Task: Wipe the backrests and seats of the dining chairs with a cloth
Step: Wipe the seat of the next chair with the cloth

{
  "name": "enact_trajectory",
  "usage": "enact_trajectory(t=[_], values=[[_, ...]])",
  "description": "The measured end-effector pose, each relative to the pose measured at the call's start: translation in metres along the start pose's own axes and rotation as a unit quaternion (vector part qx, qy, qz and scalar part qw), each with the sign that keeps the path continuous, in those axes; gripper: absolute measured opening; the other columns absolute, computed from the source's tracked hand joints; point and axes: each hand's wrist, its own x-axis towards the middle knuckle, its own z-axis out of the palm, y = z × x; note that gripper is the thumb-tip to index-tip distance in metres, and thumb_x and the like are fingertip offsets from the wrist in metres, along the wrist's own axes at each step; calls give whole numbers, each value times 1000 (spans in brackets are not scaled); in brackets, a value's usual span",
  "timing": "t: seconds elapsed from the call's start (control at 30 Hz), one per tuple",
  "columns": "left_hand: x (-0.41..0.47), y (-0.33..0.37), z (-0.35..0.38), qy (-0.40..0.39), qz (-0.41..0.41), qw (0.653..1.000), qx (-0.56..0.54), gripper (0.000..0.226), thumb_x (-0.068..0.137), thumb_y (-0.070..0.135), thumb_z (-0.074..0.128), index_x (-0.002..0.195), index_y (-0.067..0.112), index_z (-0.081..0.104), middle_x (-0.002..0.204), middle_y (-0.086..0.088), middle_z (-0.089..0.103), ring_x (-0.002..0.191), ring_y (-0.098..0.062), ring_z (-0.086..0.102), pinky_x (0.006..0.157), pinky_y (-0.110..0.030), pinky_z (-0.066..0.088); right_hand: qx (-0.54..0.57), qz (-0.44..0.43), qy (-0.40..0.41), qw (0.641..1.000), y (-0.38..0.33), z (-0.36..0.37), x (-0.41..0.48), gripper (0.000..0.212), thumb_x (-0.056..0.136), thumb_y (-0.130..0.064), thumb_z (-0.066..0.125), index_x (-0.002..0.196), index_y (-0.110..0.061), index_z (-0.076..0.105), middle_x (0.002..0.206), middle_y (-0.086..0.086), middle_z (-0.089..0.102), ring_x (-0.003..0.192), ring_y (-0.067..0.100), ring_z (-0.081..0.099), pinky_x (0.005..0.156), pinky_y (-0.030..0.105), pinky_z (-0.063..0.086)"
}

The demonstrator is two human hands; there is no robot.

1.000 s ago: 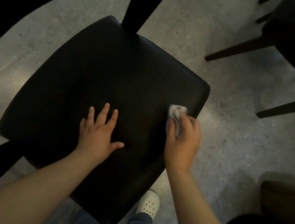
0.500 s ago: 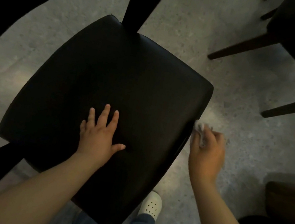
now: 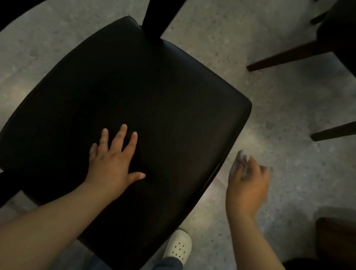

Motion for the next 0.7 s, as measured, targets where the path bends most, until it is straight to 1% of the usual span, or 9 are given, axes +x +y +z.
enact_trajectory(t=[0.07, 0.13, 0.2, 0.27, 0.37, 0.47, 0.53, 0.6, 0.7], values=[[1, -1, 1, 2, -2, 1000, -1, 103, 80, 64, 59, 152, 32, -7, 160, 1, -18, 146, -36, -12, 117, -55, 12, 24, -56, -10, 998, -12, -1, -4, 32, 96, -33, 55, 124, -20, 60, 99, -9, 45, 84, 9, 50, 66, 15, 36], [1, -1, 0, -3, -3, 1000, 0, 103, 80, 64, 59, 152, 32, -7, 160, 1, -18, 146, -36, -12, 117, -55, 12, 55, -116, -60, 990, -38, 6, -13, 32, 95, -35, 55, 126, -29, 56, 106, -13, 47, 91, 4, 50, 72, 11, 36], [1, 0, -1, -6, -5, 1000, 0, 103, 80, 64, 59, 152, 32, -7, 160, 1, -17, 146, -36, -11, 117, -55, 13, 7, -212, -105, 971, -56, 15, -22, 34, 94, -33, 55, 128, -31, 54, 111, -9, 50, 96, 5, 49, 76, 15, 38], [-1, 1, -5, -11, -8, 1000, -3, 103, 81, 63, 60, 152, 32, -7, 160, 0, -17, 147, -36, -11, 118, -55, 14, -31, -252, -120, 960, -54, 19, -20, 37, 94, -30, 57, 131, -27, 56, 114, -1, 53, 98, 12, 50, 76, 23, 41], [-4, 6, -15, -28, -11, 1000, -4, 101, 82, 60, 61, 153, 30, -5, 161, -1, -16, 147, -36, -9, 118, -54, 17, -4, -194, -94, 977, -35, 12, -3, 31, 95, -31, 52, 122, -20, 60, 106, 4, 56, 92, 18, 55, 75, 30, 48], [-7, 14, -26, -20, -8, 999, -48, 99, 82, 56, 64, 154, 29, 2, 161, -1, -11, 148, -32, -5, 119, -49, 18, -5, -81, -21, 996, -17, 4, 22, 29, 96, -26, 54, 122, -16, 62, 101, 8, 54, 84, 22, 55, 71, 31, 43], [-7, 22, -30, 7, 26, 998, -57, 98, 81, 56, 65, 153, 32, 4, 161, 2, -6, 148, -28, -3, 119, -48, 16, -2, -33, -7, 999, -12, -3, 38, 33, 97, -28, 54, 126, -14, 60, 106, 10, 55, 85, 19, 54, 72, 28, 39], [-2, 33, -32, 23, 51, 996, -65, 96, 81, 56, 65, 153, 35, 5, 161, 5, -4, 148, -26, -3, 119, -48, 16, -14, -42, -24, 999, -16, -9, 50, 37, 97, -31, 54, 131, -15, 57, 114, 8, 56, 90, 15, 52, 75, 26, 36], [12, 49, -31, 13, 56, 996, -74, 97, 79, 57, 66, 151, 42, 2, 160, 9, -10, 148, -28, -9, 118, -53, 14, 5, -78, -42, 996, -35, -13, 67, 36, 96, -31, 55, 129, -16, 55, 118, 6, 59, 103, 20, 56, 79, 25, 37]])
